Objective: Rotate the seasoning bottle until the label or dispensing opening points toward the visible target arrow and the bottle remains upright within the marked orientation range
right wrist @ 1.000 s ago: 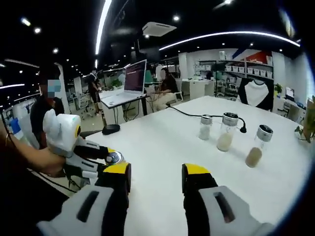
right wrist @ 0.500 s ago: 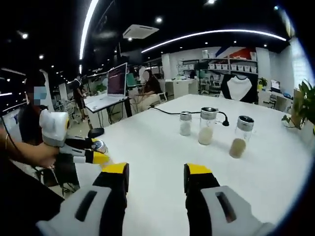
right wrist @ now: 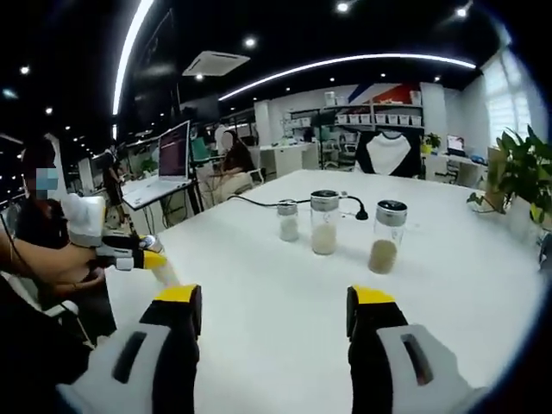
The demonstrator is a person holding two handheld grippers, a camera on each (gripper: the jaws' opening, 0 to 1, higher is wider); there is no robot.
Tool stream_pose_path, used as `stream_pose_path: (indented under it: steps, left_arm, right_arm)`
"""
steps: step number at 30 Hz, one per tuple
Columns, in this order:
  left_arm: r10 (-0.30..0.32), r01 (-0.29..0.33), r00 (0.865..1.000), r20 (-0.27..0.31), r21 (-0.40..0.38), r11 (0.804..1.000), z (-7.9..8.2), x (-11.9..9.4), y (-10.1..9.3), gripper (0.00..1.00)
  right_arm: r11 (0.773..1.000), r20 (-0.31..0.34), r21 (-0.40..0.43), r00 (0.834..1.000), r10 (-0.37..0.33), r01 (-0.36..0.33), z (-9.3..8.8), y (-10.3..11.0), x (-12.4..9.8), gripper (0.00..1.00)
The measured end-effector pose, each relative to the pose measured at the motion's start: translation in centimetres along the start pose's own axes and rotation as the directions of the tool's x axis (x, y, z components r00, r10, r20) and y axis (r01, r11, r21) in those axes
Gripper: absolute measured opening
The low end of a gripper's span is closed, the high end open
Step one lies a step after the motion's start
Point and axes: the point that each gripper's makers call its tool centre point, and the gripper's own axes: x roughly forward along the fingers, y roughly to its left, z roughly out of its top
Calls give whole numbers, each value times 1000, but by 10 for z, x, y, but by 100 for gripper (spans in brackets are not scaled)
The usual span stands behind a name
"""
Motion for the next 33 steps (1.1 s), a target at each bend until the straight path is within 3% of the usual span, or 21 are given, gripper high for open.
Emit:
stream_pose_path:
  steps: [16,33]
  left_arm:
    - [-15,15,1000,2,-77,997,4,29,10,36]
    - [0,1,1000,16,-86,996,4,28,9,37]
  right_arm:
    - [995,-21,25,995,-98,98,-9,-22,-22,67]
    - [991,-40,52,992,-124,126,-18,-21,-28,65]
